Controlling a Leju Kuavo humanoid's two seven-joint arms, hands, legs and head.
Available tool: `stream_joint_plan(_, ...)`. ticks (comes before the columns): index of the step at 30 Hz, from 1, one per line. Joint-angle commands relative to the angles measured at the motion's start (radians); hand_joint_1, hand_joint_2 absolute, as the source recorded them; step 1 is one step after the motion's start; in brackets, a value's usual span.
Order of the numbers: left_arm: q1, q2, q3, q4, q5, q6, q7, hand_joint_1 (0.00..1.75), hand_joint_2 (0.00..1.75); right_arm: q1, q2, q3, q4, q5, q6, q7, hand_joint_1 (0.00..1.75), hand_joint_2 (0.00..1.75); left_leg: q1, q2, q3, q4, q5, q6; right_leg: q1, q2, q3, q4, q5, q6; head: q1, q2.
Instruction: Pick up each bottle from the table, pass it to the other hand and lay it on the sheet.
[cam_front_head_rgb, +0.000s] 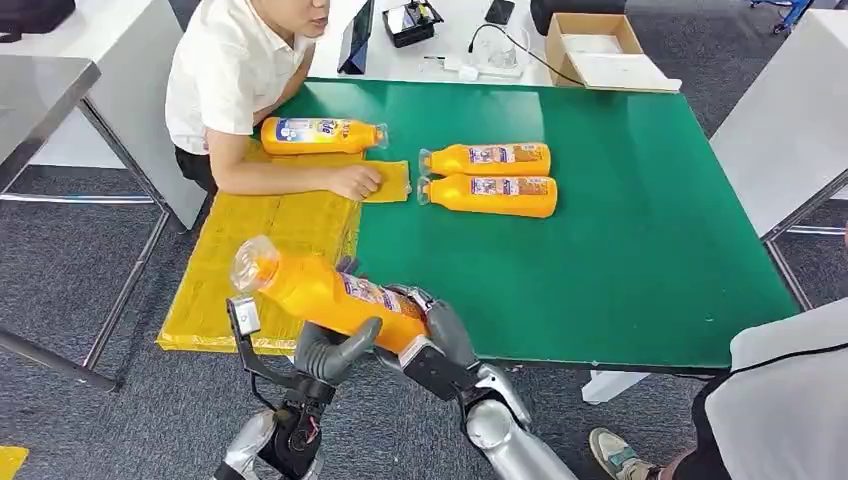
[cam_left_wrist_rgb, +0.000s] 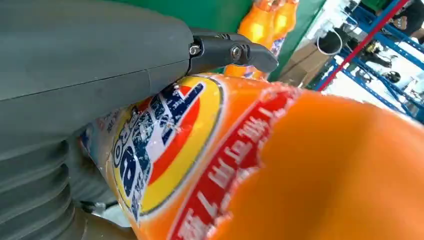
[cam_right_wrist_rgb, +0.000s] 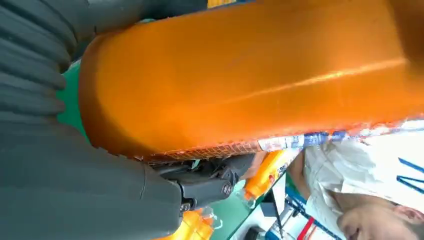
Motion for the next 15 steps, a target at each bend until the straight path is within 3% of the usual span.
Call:
stream_joint_plan(1,-0.033,0.007,-0.042,-0.009,-0.046,0.041,-0.059,0.0,1.75,-0.061,0.019,0.092,0.163,-0.033,0.021,0.004,1.75,1.75,0.0,0.001,0.003,0.0,-0.001,-0.001,0.001,0.0,0.003,0.0,-0.001,-0.002,0.0,0.0)
stream_joint_plan(3,-0.033,0.01,-0.051,-0.019,-0.055,0.036,-0.069,0.0,1.75,-0.066,0.021,0.098,0.184,-0.043,0.018,0.003,1.75,1.75,0.0,0.0,0.002,-0.001,0.0,-0.001,0.0,0.0,0.001,0.0,0.0,-0.001,0.0,0.0)
stream_joint_plan(4,-0.034,0.012,-0.053,-0.016,-0.06,0.028,-0.078,0.35,1.75,-0.069,0.022,0.1,0.195,-0.049,0.021,0.002,1.75,1.75,0.001,0.0,0.004,-0.001,-0.001,-0.001,0.001,-0.001,0.004,0.0,-0.001,-0.002,0.0,0.0)
stream_joint_plan(5,-0.035,0.01,-0.052,-0.013,-0.062,0.019,-0.089,1.75,1.75,-0.073,0.023,0.104,0.205,-0.052,0.026,0.001,1.75,1.75,0.001,0.0,0.004,-0.001,-0.001,-0.001,0.001,-0.001,0.004,0.0,-0.001,-0.002,0.0,0.0)
stream_joint_plan(7,-0.031,0.006,-0.047,-0.012,-0.052,0.004,-0.099,1.75,1.75,-0.076,0.024,0.11,0.216,-0.054,0.03,0.001,1.64,1.75,0.0,-0.001,0.004,-0.001,-0.001,-0.001,0.0,-0.001,0.004,0.0,-0.001,-0.002,0.0,0.0)
stream_joint_plan(8,-0.028,0.002,-0.041,-0.013,-0.04,-0.003,-0.101,1.75,1.75,-0.076,0.023,0.115,0.223,-0.054,0.036,0.002,1.48,1.75,0.001,0.0,0.004,-0.001,-0.001,-0.001,0.001,-0.001,0.004,0.0,-0.001,-0.002,0.0,0.0)
stream_joint_plan(11,-0.028,0.002,-0.04,-0.013,-0.039,-0.003,-0.101,1.75,1.75,-0.075,0.023,0.116,0.224,-0.054,0.036,0.002,1.41,1.75,0.001,-0.001,0.003,-0.001,-0.001,-0.001,0.001,-0.002,0.003,-0.001,-0.001,-0.002,0.0,0.0)
stream_joint_plan(12,-0.027,0.0,-0.034,-0.012,-0.03,-0.007,-0.1,1.75,1.75,-0.077,0.023,0.121,0.231,-0.053,0.04,0.003,0.51,1.75,0.0,-0.001,0.002,-0.001,0.0,-0.001,0.0,-0.001,0.002,-0.001,-0.001,-0.001,0.0,0.0)
stream_joint_plan(13,-0.026,-0.005,-0.026,-0.009,-0.012,-0.015,-0.096,1.75,1.75,-0.078,0.023,0.128,0.235,-0.051,0.044,0.003,0.14,1.75,0.001,-0.001,0.004,-0.001,-0.001,-0.001,0.001,-0.002,0.004,0.0,-0.002,-0.002,0.0,0.0)
stream_joint_plan(14,-0.025,-0.01,-0.016,-0.005,0.012,-0.025,-0.088,1.75,1.75,-0.077,0.022,0.134,0.236,-0.046,0.041,0.007,0.0,1.75,0.001,-0.001,0.003,-0.001,0.0,-0.001,0.001,-0.001,0.002,-0.001,-0.001,-0.001,0.0,0.0)
stream_joint_plan(15,-0.026,-0.01,-0.011,-0.002,0.02,-0.027,-0.085,1.75,1.75,-0.076,0.023,0.137,0.238,-0.044,0.037,0.008,0.0,1.75,0.001,-0.001,0.004,-0.001,-0.001,-0.001,0.001,-0.002,0.004,-0.001,-0.001,-0.002,0.0,0.0)
